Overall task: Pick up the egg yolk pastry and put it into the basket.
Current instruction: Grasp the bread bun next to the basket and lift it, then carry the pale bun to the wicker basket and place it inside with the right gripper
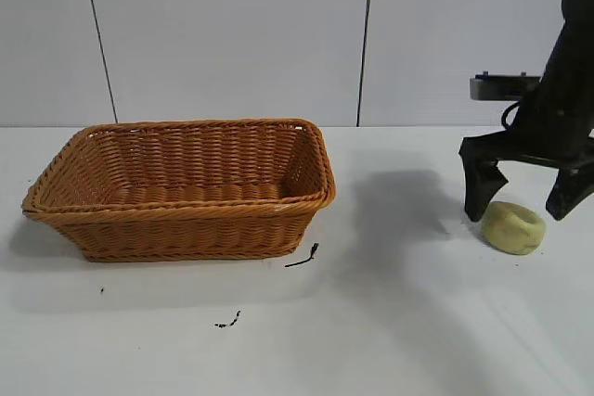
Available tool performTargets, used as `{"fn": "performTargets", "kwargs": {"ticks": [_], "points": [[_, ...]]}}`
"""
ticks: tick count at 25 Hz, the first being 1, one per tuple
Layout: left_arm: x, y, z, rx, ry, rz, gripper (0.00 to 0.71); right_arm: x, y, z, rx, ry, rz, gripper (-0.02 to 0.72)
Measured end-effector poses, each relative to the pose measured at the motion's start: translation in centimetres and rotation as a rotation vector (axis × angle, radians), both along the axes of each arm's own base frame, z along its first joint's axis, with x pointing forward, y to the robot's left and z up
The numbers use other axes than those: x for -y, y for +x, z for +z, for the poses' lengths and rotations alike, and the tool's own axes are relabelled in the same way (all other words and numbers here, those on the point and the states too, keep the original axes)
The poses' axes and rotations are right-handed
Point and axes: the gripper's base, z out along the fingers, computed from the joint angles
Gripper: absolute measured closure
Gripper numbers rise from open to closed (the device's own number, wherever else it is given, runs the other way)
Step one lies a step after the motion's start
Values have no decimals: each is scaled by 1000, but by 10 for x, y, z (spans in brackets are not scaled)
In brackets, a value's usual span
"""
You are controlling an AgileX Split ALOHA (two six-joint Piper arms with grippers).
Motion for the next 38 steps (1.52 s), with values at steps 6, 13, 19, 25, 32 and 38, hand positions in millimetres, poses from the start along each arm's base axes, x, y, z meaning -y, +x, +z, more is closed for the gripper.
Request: {"fn": "performTargets", "kwargs": {"ticks": [6,13,19,25,32,38], "points": [[0,0,0,0,0,0,15,0,0,0,-1,0,1,256],[0,0,0,0,0,0,15,0,-1,0,-15,1,3,516],[0,0,0,0,0,0,15,0,0,31,20,4,8,533],[0,0,0,0,0,0,15,-1,7,121,142,13,21,533],[0,0,0,0,0,0,15,-10,13,171,208,27,25,533],[0,0,0,0,0,0,15,-64,20,194,291,58,111,533]]}}
